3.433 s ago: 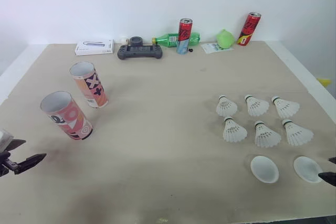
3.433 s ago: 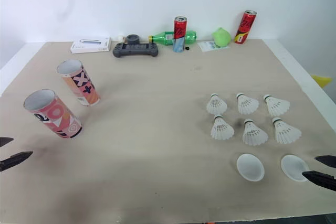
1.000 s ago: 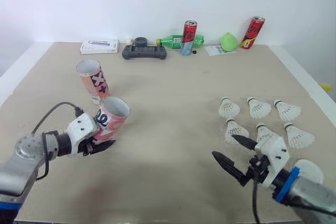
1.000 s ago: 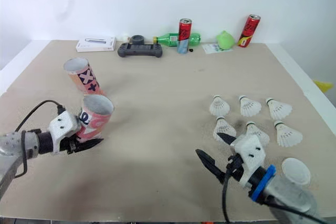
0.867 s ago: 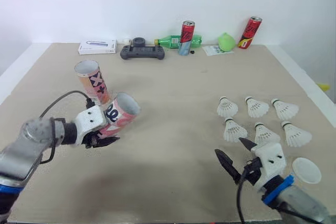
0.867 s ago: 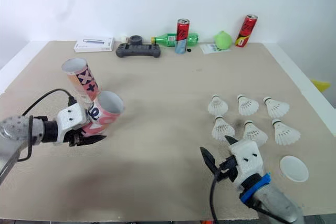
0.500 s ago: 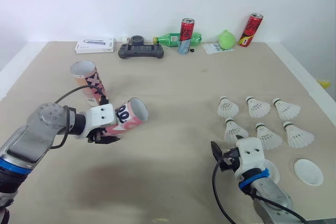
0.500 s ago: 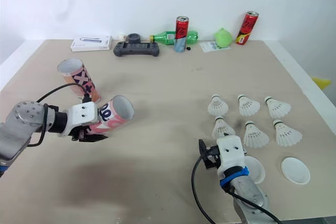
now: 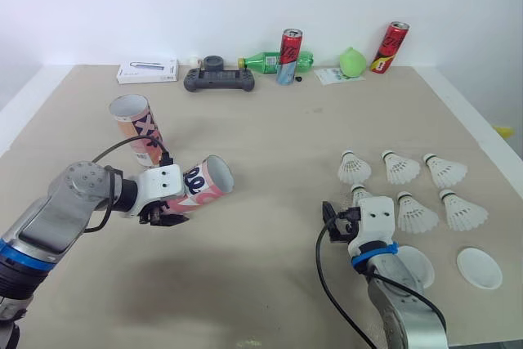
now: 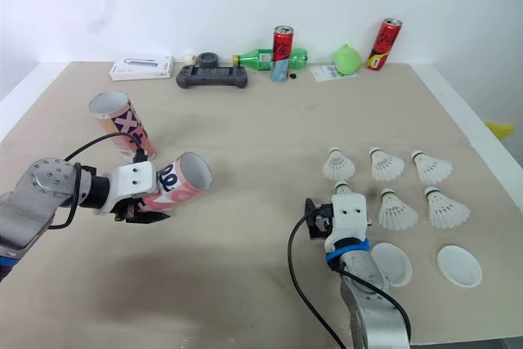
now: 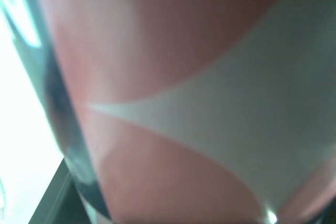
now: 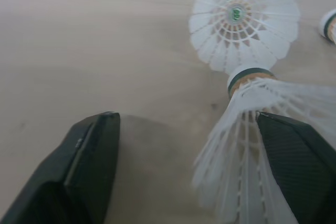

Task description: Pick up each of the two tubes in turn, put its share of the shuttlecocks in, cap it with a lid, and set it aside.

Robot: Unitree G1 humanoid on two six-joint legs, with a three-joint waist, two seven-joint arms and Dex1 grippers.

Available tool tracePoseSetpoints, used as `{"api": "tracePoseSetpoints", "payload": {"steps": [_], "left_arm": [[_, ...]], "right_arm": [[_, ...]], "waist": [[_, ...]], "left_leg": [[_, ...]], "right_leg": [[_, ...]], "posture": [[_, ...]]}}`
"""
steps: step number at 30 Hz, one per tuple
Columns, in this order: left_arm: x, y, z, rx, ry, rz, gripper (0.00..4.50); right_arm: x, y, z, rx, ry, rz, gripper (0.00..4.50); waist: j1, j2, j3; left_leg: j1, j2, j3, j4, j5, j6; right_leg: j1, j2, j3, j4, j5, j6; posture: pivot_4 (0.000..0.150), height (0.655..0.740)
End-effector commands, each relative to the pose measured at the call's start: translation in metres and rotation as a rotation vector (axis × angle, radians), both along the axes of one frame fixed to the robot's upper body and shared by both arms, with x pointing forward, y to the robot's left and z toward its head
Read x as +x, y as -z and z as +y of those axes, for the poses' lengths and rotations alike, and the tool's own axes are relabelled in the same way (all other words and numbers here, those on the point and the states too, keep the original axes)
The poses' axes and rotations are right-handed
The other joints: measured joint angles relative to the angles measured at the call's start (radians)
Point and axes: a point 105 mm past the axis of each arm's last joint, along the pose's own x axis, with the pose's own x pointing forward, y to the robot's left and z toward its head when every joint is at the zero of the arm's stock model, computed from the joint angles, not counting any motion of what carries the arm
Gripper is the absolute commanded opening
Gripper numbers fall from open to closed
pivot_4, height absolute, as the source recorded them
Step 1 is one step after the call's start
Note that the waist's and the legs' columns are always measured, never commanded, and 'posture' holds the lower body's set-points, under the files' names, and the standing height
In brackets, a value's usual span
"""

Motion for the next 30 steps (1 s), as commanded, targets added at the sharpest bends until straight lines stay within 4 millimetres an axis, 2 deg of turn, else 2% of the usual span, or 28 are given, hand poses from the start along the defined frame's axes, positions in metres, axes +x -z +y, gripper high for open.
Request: {"api": "tracePoseSetpoints", "payload": {"steps": [1, 5, 7, 12, 17, 19, 25, 30], "left_arm": [[0.000, -0.012, -0.007, -0.039, 0.015, -0.042, 2.83], [0.000, -0.010, -0.008, -0.042, 0.016, -0.040, 2.83], [0.000, -0.009, -0.008, -0.039, 0.017, -0.037, 2.83], [0.001, -0.007, -0.007, -0.025, 0.019, -0.029, 2.83], [0.002, -0.002, -0.010, -0.008, 0.042, -0.013, 2.83], [0.003, 0.000, -0.012, -0.004, 0.051, -0.008, 2.83], [0.005, 0.009, -0.016, 0.021, 0.081, 0.015, 2.83], [0.010, 0.015, -0.021, 0.029, 0.104, 0.012, 2.83]], "right_arm": [[0.001, -0.003, -0.011, -0.003, 0.047, -0.016, 3.03], [0.001, -0.005, -0.013, -0.001, 0.056, -0.028, 1.25], [-0.002, -0.007, -0.014, -0.007, 0.052, -0.034, 0.07], [-0.017, -0.022, -0.010, 0.014, -0.041, -0.090, 0.07], [-0.044, -0.061, 0.031, -0.039, -0.454, -0.201, 0.07], [-0.047, -0.070, 0.043, -0.069, -0.600, -0.204, 0.07], [-0.034, -0.110, 0.068, -0.325, -0.939, -0.282, 0.07], [-0.012, -0.126, 0.092, -0.496, -1.141, -0.267, 0.07]], "waist": [[0.000, 0.000, 0.000], [0.000, 0.000, 0.000], [0.000, 0.000, 0.000], [0.000, 0.000, 0.000], [-0.001, 0.001, 0.000], [-0.002, 0.001, 0.000], [-0.001, 0.001, 0.000], [0.005, 0.001, 0.000]], "left_leg": [[0.000, 0.000, 0.000, 0.000, 0.000, 0.000], [0.000, 0.000, -0.001, 0.000, 0.000, 0.000], [0.000, 0.000, -0.001, 0.000, 0.000, 0.000], [0.000, 0.000, -0.002, 0.000, 0.000, 0.000], [0.000, 0.000, -0.001, 0.001, 0.000, 0.000], [0.001, 0.000, 0.000, 0.001, 0.000, 0.001], [0.005, -0.001, 0.000, 0.002, 0.005, 0.005], [0.006, -0.002, -0.001, 0.002, 0.007, 0.006]], "right_leg": [[0.000, 0.000, 0.000, 0.000, 0.000, 0.000], [0.000, 0.000, 0.000, 0.000, 0.000, 0.000], [0.000, 0.000, 0.000, 0.000, 0.000, 0.000], [0.000, 0.000, -0.001, 0.000, 0.000, 0.000], [0.000, 0.001, -0.001, 0.000, 0.001, 0.002], [0.001, 0.001, -0.002, 0.000, 0.001, 0.002], [0.006, 0.002, 0.000, 0.000, 0.002, 0.003], [0.007, 0.002, 0.000, 0.000, 0.002, 0.003]], "posture": [[0.150, 0.7395], [0.150, 0.7395], [0.150, 0.7395], [0.150, 0.7395], [0.150, 0.7395], [0.150, 0.7395], [0.150, 0.7395], [0.150, 0.7395]]}}
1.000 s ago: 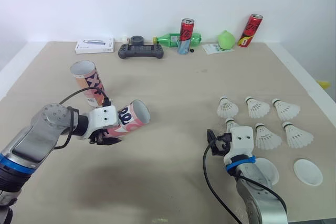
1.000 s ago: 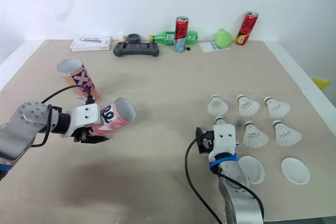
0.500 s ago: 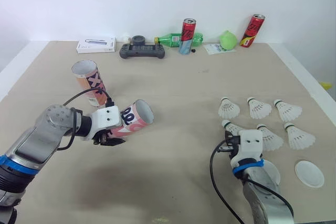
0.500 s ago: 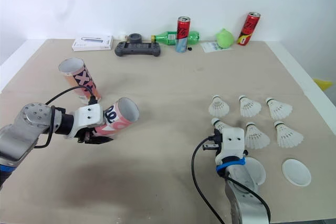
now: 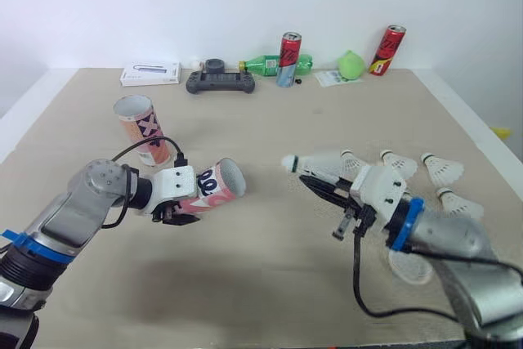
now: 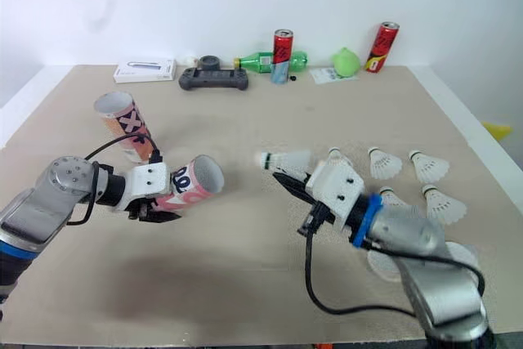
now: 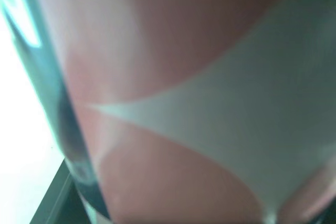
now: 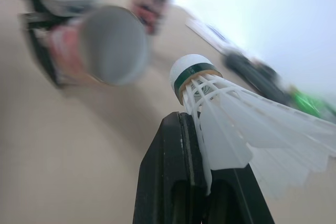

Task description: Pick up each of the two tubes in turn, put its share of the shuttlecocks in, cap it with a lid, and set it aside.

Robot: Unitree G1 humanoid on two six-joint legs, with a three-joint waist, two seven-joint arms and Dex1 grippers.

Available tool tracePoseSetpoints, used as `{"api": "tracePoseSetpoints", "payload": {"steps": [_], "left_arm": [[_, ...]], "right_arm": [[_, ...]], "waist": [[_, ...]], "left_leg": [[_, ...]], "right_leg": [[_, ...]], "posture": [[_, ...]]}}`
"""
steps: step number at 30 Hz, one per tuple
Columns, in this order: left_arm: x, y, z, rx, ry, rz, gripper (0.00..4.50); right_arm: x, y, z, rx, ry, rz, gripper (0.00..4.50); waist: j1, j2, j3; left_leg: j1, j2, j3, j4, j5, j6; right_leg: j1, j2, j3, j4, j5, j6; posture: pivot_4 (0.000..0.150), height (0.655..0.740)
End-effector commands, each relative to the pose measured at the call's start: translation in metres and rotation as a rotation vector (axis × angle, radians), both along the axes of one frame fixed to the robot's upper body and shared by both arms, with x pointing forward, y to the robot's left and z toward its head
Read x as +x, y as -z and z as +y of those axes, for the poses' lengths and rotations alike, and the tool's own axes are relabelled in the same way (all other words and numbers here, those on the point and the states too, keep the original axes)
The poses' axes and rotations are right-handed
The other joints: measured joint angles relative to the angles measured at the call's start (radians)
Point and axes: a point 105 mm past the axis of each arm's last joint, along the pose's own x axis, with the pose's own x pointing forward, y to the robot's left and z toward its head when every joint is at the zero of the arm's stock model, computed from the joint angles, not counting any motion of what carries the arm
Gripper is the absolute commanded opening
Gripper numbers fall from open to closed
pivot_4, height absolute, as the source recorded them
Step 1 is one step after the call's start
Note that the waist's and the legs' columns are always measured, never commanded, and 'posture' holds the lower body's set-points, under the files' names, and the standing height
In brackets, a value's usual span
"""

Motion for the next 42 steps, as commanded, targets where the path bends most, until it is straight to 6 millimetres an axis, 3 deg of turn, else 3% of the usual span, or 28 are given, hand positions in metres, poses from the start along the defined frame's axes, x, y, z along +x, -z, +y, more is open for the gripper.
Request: {"api": "tracePoseSetpoints", "payload": {"steps": [1, 12, 17, 20, 22, 24, 26, 29, 33, 36, 42], "left_arm": [[0.001, 0.010, -0.005, 0.017, 0.026, 0.014, 2.83], [0.001, 0.014, -0.009, 0.008, 0.034, 0.014, 2.83], [-0.001, 0.016, -0.009, 0.003, 0.022, 0.017, 2.83], [-0.003, 0.017, -0.010, 0.000, 0.021, 0.018, 2.83], [-0.004, 0.018, -0.010, -0.002, 0.019, 0.017, 2.83], [-0.003, 0.018, -0.009, -0.007, 0.005, 0.014, 2.83], [-0.004, 0.018, -0.007, -0.008, -0.006, 0.014, 2.83], [-0.004, 0.020, -0.004, -0.005, -0.018, 0.015, 2.83], [-0.005, 0.022, -0.008, -0.014, -0.011, 0.022, 2.83], [-0.005, 0.024, -0.010, -0.013, 0.000, 0.029, 2.83], [-0.001, 0.025, -0.014, -0.010, 0.023, 0.026, 2.83]], "right_arm": [[0.004, -0.001, 0.016, -0.077, -0.110, 0.015, 0.07], [0.007, 0.014, 0.049, -0.176, -0.271, 0.084, 0.07], [0.008, 0.015, 0.050, -0.177, -0.288, 0.096, 1.94], [0.007, 0.013, 0.048, -0.162, -0.288, 0.104, 3.37], [0.008, 0.000, 0.042, -0.062, -0.255, 0.127, 4.38], [0.010, -0.015, 0.027, 0.069, -0.177, 0.157, 4.46], [0.012, -0.016, 0.007, 0.144, -0.072, 0.184, 4.46], [0.014, 0.005, -0.029, 0.191, 0.164, 0.210, 4.46], [0.009, 0.050, -0.063, 0.215, 0.503, 0.245, 4.46], [0.010, 0.072, -0.076, 0.219, 0.687, 0.254, 4.46], [0.035, 0.091, -0.095, 0.297, 0.972, 0.232, 4.46]], "waist": [[0.008, 0.001, 0.000], [0.023, 0.002, -0.001], [0.023, 0.002, -0.001], [0.023, 0.002, -0.001], [0.023, 0.002, -0.001], [0.025, 0.002, -0.001], [0.025, 0.002, -0.001], [0.026, 0.000, -0.003], [0.024, 0.006, -0.006], [0.018, 0.013, -0.009], [0.017, 0.014, -0.010]], "left_leg": [[0.000, -0.001, -0.001, 0.000, 0.000, 0.000], [-0.003, -0.005, -0.002, 0.001, -0.001, 0.003], [-0.002, -0.005, -0.001, 0.001, 0.001, 0.004], [-0.002, -0.005, -0.001, 0.001, 0.001, 0.004], [-0.002, -0.005, -0.001, 0.001, 0.001, 0.004], [-0.002, -0.005, -0.002, 0.001, 0.001, 0.004], [-0.003, -0.005, -0.002, 0.001, 0.000, 0.004], [-0.002, -0.006, -0.003, 0.000, 0.000, 0.004], [-0.001, -0.005, -0.002, -0.001, 0.000, 0.004], [0.000, -0.004, -0.002, -0.001, 0.000, 0.003], [0.001, -0.004, -0.002, -0.001, 0.005, 0.001]], "right_leg": [[0.001, 0.000, 0.000, 0.000, 0.000, 0.000], [0.001, -0.003, 0.003, 0.000, 0.002, 0.003], [0.001, -0.003, 0.003, 0.000, 0.002, 0.003], [0.001, -0.003, 0.003, 0.000, 0.002, 0.003], [0.001, -0.003, 0.003, 0.000, 0.002, 0.003], [0.001, -0.004, 0.002, 0.000, 0.003, 0.003], [0.001, -0.004, 0.002, 0.000, 0.003, 0.003], [0.003, -0.005, 0.002, -0.001, 0.002, 0.003], [0.003, -0.006, 0.003, -0.001, 0.001, 0.002], [0.002, -0.006, 0.003, 0.000, 0.001, 0.002], [0.003, -0.006, 0.002, -0.003, 0.002, 0.002]], "posture": [[0.150, 0.7395], [0.150, 0.7395], [0.150, 0.7395], [0.150, 0.7395], [0.150, 0.7395], [0.150, 0.7395], [0.150, 0.7395], [0.150, 0.7395], [0.150, 0.7395], [0.150, 0.7395], [0.150, 0.7395]]}}
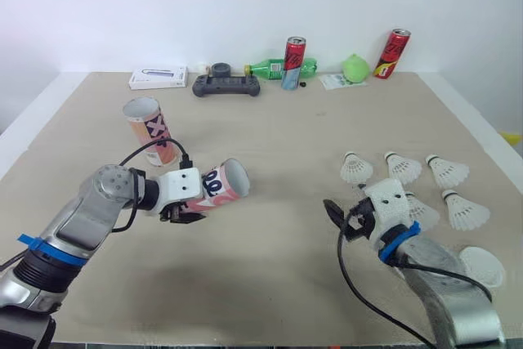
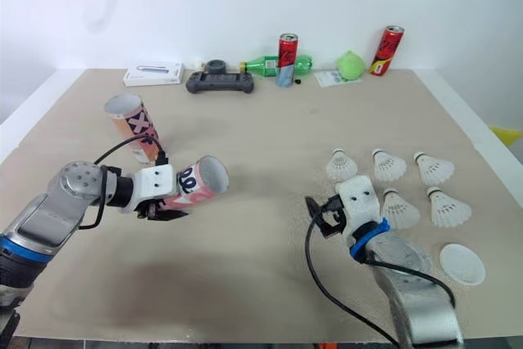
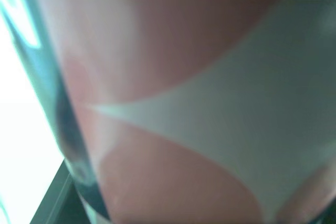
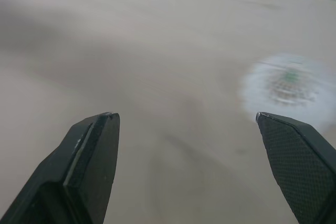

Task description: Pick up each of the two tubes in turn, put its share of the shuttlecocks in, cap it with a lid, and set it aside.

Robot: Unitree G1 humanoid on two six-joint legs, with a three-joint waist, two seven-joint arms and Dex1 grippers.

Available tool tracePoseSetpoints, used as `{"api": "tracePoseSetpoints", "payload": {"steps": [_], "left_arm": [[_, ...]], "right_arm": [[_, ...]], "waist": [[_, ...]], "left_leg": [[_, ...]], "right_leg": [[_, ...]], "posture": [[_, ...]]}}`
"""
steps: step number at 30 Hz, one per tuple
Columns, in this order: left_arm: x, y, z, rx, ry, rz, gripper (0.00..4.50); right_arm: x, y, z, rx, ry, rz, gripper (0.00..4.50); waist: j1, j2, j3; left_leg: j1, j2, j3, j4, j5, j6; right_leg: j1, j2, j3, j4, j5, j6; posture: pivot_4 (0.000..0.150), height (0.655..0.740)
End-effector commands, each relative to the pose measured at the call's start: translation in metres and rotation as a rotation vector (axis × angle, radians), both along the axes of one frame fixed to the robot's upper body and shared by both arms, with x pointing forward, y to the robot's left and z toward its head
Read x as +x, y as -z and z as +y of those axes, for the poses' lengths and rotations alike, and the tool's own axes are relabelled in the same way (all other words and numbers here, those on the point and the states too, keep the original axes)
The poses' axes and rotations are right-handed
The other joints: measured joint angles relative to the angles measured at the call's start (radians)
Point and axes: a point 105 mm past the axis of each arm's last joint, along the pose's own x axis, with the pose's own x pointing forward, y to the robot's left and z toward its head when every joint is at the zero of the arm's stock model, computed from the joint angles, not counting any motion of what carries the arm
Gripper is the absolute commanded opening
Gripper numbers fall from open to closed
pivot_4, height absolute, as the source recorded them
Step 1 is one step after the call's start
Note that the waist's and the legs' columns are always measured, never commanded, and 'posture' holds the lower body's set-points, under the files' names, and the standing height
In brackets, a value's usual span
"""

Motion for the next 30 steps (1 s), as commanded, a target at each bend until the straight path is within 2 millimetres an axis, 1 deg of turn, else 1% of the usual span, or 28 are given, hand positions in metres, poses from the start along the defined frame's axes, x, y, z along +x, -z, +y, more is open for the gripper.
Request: {"api": "tracePoseSetpoints", "payload": {"steps": [1, 6, 9, 14, 19, 22, 23, 24, 25, 26, 27, 28, 30], "left_arm": [[-0.005, 0.014, -0.007, 0.014, 0.037, 0.059, 2.83], [-0.001, 0.012, -0.005, 0.022, 0.038, 0.050, 2.83], [-0.002, 0.011, -0.005, 0.017, 0.039, 0.051, 2.83], [-0.007, 0.011, -0.002, 0.013, 0.023, 0.055, 2.83], [-0.009, 0.011, -0.001, 0.010, 0.007, 0.056, 2.83], [-0.010, 0.011, 0.000, 0.012, 0.000, 0.054, 2.83], [-0.010, 0.011, 0.000, 0.012, -0.002, 0.054, 2.83], [-0.010, 0.011, 0.000, 0.011, -0.003, 0.054, 2.83], [-0.010, 0.011, 0.000, 0.010, -0.004, 0.054, 2.83], [-0.010, 0.010, 0.000, 0.008, -0.005, 0.053, 2.83], [-0.010, 0.010, -0.001, 0.008, -0.006, 0.052, 2.83], [-0.010, 0.010, -0.001, 0.007, -0.007, 0.052, 2.83], [-0.010, 0.010, -0.001, 0.006, -0.006, 0.053, 2.83]], "right_arm": [[0.017, -0.002, -0.009, 0.004, 0.122, -0.043, 4.46], [0.037, 0.003, -0.006, 0.072, 0.173, -0.040, 4.46], [0.047, 0.007, -0.004, 0.081, 0.184, -0.043, 4.46], [0.073, 0.014, -0.008, 0.104, 0.277, -0.054, 4.46], [0.087, 0.014, -0.011, 0.118, 0.325, -0.082, 4.46], [0.093, 0.011, -0.012, 0.124, 0.347, -0.104, 3.74], [0.094, 0.011, -0.012, 0.128, 0.349, -0.107, 3.12], [0.095, 0.011, -0.012, 0.127, 0.348, -0.110, 2.78], [0.094, 0.011, -0.011, 0.116, 0.340, -0.115, 2.66], [0.094, 0.011, -0.010, 0.108, 0.333, -0.120, 1.96], [0.093, 0.011, -0.010, 0.099, 0.331, -0.123, 1.62], [0.093, 0.011, -0.010, 0.095, 0.330, -0.125, 1.18], [0.091, 0.010, -0.008, 0.095, 0.311, -0.133, 0.11]], "waist": [[0.000, 0.000, 0.000], [0.002, 0.000, 0.000], [0.003, 0.000, 0.000], [0.001, 0.001, 0.000], [-0.003, 0.001, 0.000], [-0.007, 0.001, 0.000], [-0.007, 0.001, 0.000], [-0.008, 0.001, 0.000], [-0.008, 0.001, 0.000], [-0.008, 0.001, 0.000], [-0.008, 0.001, 0.000], [-0.008, 0.001, 0.000], [-0.008, 0.001, 0.000]], "left_leg": [[0.000, -0.001, 0.000, 0.000, 0.000, 0.000], [-0.001, -0.003, 0.000, 0.000, 0.000, 0.001], [-0.001, -0.003, 0.000, -0.002, 0.000, 0.002], [-0.001, -0.003, -0.002, -0.004, 0.000, 0.002], [-0.001, -0.003, -0.002, -0.004, -0.001, 0.002], [-0.001, -0.004, -0.001, -0.004, -0.001, 0.002], [-0.001, -0.004, -0.001, -0.004, -0.001, 0.002], [-0.001, -0.004, -0.001, -0.004, -0.001, 0.002], [-0.001, -0.004, -0.001, -0.004, -0.001, 0.002], [-0.001, -0.004, -0.002, -0.004, -0.001, 0.002], [-0.001, -0.004, -0.002, -0.004, -0.001, 0.003], [-0.001, -0.004, -0.002, -0.005, -0.001, 0.003], [-0.001, -0.004, -0.002, -0.006, -0.001, 0.003]], "right_leg": [[0.000, 0.000, 0.000, 0.000, 0.000, 0.000], [0.002, -0.001, 0.001, -0.002, 0.000, 0.001], [0.002, -0.001, 0.001, -0.002, 0.001, 0.001], [0.002, 0.001, 0.001, -0.001, 0.001, 0.001], [0.002, 0.001, 0.002, -0.001, 0.001, 0.001], [0.002, 0.001, 0.002, -0.001, 0.001, 0.001], [0.002, 0.001, 0.002, -0.001, 0.001, 0.001], [0.002, 0.001, 0.002, -0.001, 0.001, 0.001], [0.002, 0.001, 0.002, -0.001, 0.001, 0.001], [0.002, 0.001, 0.002, -0.001, 0.001, 0.001], [0.002, 0.001, 0.002, -0.001, 0.001, 0.001], [0.002, 0.001, 0.002, -0.001, 0.001, 0.001], [0.002, 0.001, 0.003, -0.001, 0.001, 0.001]], "posture": [[0.150, 0.7395], [0.150, 0.7395], [0.150, 0.7395], [0.150, 0.7395], [0.150, 0.7395], [0.150, 0.7395], [0.150, 0.7395], [0.150, 0.7395], [0.150, 0.7395], [0.150, 0.7395], [0.150, 0.7395], [0.150, 0.7395], [0.150, 0.7395]]}}
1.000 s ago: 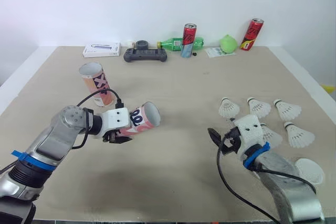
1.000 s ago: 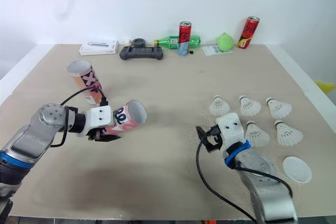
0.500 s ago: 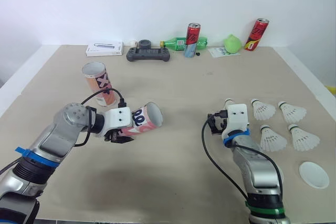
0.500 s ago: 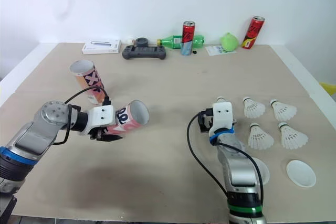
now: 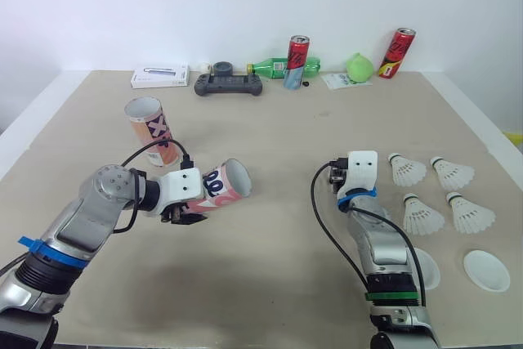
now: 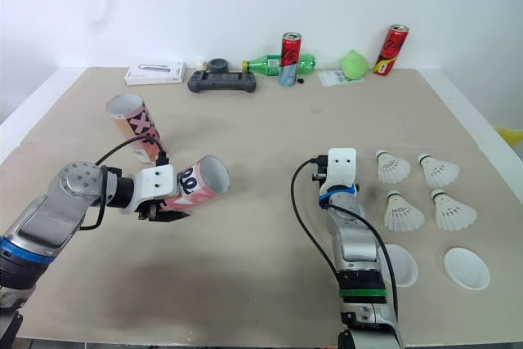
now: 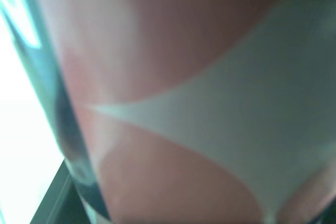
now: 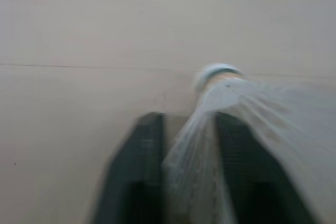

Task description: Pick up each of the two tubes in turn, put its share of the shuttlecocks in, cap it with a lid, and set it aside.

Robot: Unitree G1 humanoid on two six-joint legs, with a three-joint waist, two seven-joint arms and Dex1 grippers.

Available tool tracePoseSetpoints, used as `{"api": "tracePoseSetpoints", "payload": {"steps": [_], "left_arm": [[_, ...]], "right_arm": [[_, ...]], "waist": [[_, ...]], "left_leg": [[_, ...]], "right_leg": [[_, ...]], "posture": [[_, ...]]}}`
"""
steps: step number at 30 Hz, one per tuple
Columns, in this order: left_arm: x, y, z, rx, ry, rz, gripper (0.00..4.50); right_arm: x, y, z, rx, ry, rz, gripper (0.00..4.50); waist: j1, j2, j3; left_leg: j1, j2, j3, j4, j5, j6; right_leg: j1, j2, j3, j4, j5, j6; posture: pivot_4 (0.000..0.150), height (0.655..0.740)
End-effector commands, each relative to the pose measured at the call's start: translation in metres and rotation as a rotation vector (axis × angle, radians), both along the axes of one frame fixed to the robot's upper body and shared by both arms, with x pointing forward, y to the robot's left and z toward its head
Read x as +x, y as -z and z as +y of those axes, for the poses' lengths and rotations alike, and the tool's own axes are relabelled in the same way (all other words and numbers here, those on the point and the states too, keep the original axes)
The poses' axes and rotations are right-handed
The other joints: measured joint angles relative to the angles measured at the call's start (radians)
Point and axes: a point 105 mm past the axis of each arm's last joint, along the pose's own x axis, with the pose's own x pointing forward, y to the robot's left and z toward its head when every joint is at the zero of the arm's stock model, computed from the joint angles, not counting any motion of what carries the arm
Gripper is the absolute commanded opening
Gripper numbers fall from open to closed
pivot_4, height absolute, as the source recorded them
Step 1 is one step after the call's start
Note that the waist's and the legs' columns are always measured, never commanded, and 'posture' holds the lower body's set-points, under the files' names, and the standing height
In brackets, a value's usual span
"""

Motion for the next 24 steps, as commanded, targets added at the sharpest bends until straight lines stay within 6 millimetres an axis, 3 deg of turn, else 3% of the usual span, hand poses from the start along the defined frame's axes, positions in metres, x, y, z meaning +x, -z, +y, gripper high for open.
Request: {"api": "tracePoseSetpoints", "payload": {"steps": [1, 4, 6, 10, 14, 19, 24], "left_arm": [[-0.005, 0.013, -0.001, 0.013, 0.003, 0.050, 2.83], [-0.005, 0.013, -0.002, 0.014, 0.004, 0.053, 2.83], [-0.005, 0.013, -0.001, 0.015, 0.004, 0.055, 2.83], [-0.004, 0.014, -0.001, 0.018, 0.006, 0.060, 2.83], [-0.001, 0.015, -0.002, 0.015, 0.007, 0.061, 2.83], [-0.002, 0.016, -0.002, 0.013, 0.007, 0.070, 2.83], [-0.001, 0.013, -0.008, -0.011, 0.015, 0.059, 2.83]], "right_arm": [[-0.001, -0.013, 0.001, -0.021, -0.030, -0.061, 0.04], [-0.002, -0.028, 0.014, -0.026, -0.154, -0.111, 0.04], [-0.008, -0.046, 0.039, -0.033, -0.370, -0.157, 0.04], [-0.042, -0.089, 0.077, -0.076, -0.804, -0.248, 0.04], [-0.074, -0.117, 0.096, -0.197, -1.123, -0.236, 0.04], [-0.093, -0.127, 0.110, -0.317, -1.308, -0.157, 0.04], [-0.097, -0.115, 0.133, -0.420, -1.404, -0.101, 0.04]], "waist": [[0.000, 0.000, 0.000], [0.000, 0.000, 0.000], [0.000, 0.000, 0.000], [0.001, 0.001, 0.001], [0.003, 0.001, 0.001], [0.002, 0.000, 0.001], [0.004, 0.000, 0.001]], "left_leg": [[0.000, 0.000, 0.000, -0.001, 0.000, 0.000], [0.000, -0.002, 0.000, -0.002, 0.000, 0.000], [0.000, -0.002, 0.000, -0.003, 0.000, 0.000], [0.000, -0.003, 0.000, -0.004, 0.000, 0.000], [0.001, -0.003, -0.002, -0.004, 0.000, 0.000], [0.001, -0.004, -0.003, -0.004, 0.001, 0.001], [0.001, -0.004, -0.005, -0.004, 0.001, 0.001]], "right_leg": [[0.000, 0.000, 0.000, 0.000, 0.000, 0.000], [0.000, 0.000, 0.001, 0.000, 0.000, 0.000], [-0.001, -0.001, 0.001, 0.000, 0.000, 0.000], [-0.001, -0.001, 0.001, 0.000, 0.000, 0.000], [0.000, 0.000, 0.000, 0.000, 0.000, 0.000], [0.001, -0.002, -0.001, -0.001, -0.001, 0.000], [0.001, -0.002, -0.003, -0.002, -0.001, -0.001]], "posture": [[0.150, 0.7395], [0.150, 0.7395], [0.150, 0.7395], [0.150, 0.7395], [0.150, 0.7395], [0.150, 0.7395], [0.150, 0.7395]]}}
